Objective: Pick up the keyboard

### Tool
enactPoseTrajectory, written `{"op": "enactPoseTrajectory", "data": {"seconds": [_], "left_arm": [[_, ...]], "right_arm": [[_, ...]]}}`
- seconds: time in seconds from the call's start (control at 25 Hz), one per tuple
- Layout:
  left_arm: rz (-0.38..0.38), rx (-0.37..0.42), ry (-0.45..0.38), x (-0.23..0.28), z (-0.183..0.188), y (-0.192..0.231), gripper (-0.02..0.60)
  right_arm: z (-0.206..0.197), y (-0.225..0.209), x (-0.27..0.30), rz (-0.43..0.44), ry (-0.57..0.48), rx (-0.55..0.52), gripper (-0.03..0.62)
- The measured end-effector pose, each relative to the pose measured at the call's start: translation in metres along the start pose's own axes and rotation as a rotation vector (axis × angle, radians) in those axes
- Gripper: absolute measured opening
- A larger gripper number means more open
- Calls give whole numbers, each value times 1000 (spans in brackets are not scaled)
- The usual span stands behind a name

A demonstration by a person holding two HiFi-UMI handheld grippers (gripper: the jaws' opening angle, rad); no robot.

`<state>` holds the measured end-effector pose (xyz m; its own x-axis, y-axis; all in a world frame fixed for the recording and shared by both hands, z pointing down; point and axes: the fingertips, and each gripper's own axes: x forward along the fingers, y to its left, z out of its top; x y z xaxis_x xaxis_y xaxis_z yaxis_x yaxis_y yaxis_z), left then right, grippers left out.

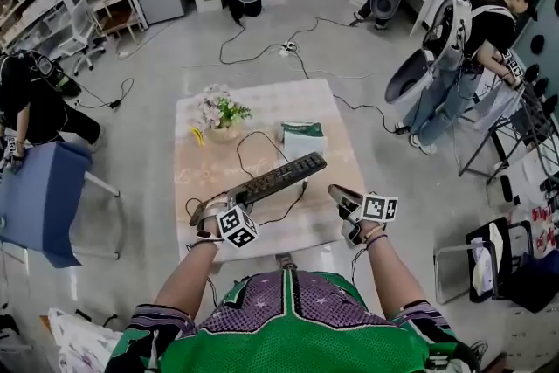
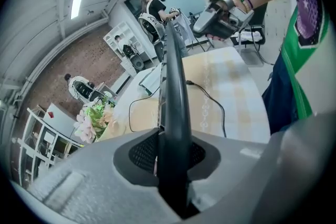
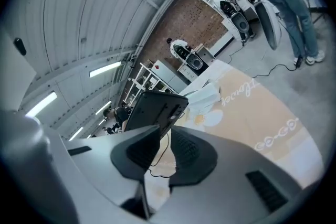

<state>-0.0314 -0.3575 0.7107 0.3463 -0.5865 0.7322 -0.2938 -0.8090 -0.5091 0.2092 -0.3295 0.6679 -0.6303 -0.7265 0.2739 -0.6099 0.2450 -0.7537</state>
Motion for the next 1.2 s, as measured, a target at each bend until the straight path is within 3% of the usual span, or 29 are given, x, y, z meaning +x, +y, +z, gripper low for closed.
{"op": "enactPoseTrajectory", "data": {"seconds": [0.24,0.48,0.76,1.0,1.2], "left_arm": [[46,-118,-49,-47,2,-14,87],[122,-247,-137,-98,2,-4,86],[200,-359,-229,-148,-14,9,84],[183,-464,-337,-186,-15,19,83],[210,-558,-406,-221,-21,36,84]], "right_arm": [[-14,24,-3,-74,16,-191,54],[-28,68,3,-47,26,-287,48],[-46,121,2,-77,97,-435,46],[-53,130,0,-219,212,-627,46],[-53,143,1,-240,182,-626,44]]}}
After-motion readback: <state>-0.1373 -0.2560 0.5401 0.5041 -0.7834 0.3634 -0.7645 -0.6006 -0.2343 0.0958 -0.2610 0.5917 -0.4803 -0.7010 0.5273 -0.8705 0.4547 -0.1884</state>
